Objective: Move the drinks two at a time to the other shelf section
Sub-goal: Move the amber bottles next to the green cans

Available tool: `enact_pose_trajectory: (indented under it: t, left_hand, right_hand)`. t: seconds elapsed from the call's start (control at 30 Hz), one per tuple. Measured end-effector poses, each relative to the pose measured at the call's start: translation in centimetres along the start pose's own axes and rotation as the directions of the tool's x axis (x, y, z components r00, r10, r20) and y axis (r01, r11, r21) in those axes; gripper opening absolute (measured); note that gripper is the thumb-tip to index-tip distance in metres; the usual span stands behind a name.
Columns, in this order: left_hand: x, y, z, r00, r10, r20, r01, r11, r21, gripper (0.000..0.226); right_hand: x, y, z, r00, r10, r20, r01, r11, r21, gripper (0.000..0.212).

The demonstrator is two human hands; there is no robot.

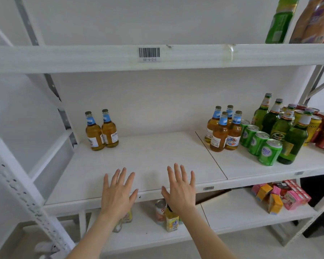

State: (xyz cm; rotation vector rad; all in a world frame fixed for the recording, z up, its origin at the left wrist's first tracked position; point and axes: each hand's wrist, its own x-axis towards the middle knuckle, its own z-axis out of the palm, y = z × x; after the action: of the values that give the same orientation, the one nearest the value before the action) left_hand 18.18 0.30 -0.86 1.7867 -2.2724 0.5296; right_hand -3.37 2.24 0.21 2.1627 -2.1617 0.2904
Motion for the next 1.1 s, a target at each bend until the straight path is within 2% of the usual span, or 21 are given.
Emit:
enact_pose_trajectory:
  t: [0.13, 0.3, 0.57, 0.67, 0.93, 1.1]
  left_hand:
    - [1.3, -5.3, 1.0, 1.000, 0.012, -0.003, -0.012, 0.999, 0.033, 0.060]
    - [3.5, -10.4, 2.4, 0.999, -0.046, 0.013, 0.045, 0.999, 0.019, 0.058]
    - [9.5, -15.4, 4.8, 0.991, -0.131, 0.018, 0.130, 0.991, 0.024, 0.057]
    - [11.7, -17.1, 5.6, 0.987, -0.158, 0.013, 0.158, 0.987, 0.010, 0.056]
    - [17.3, -22.1, 7.3, 0.970, -0.241, -0.027, 0.240, 0.971, -0.011, 0.064]
    - [20.8, -25.1, 9.0, 0.957, -0.278, -0.083, 0.268, 0.957, -0.115, 0.062]
  right_hand:
    - [2.1, -4.9, 1.3, 0.999, 0.033, -0.042, -0.033, 0.999, -0.002, 0.073]
    - [5.3, -9.0, 1.8, 0.998, 0.017, -0.060, -0.015, 1.000, 0.022, 0.072]
    - [12.6, -12.4, 4.4, 0.998, 0.015, -0.067, -0.013, 0.999, 0.038, 0.073]
    - [15.8, -13.7, 4.8, 0.997, -0.029, -0.071, 0.032, 0.999, 0.038, 0.075]
    - [23.1, -17.6, 5.1, 0.998, -0.044, -0.053, 0.051, 0.990, 0.133, 0.077]
    - [28.1, -20.1, 6.1, 1.000, -0.003, -0.020, 0.008, 0.963, 0.268, 0.080]
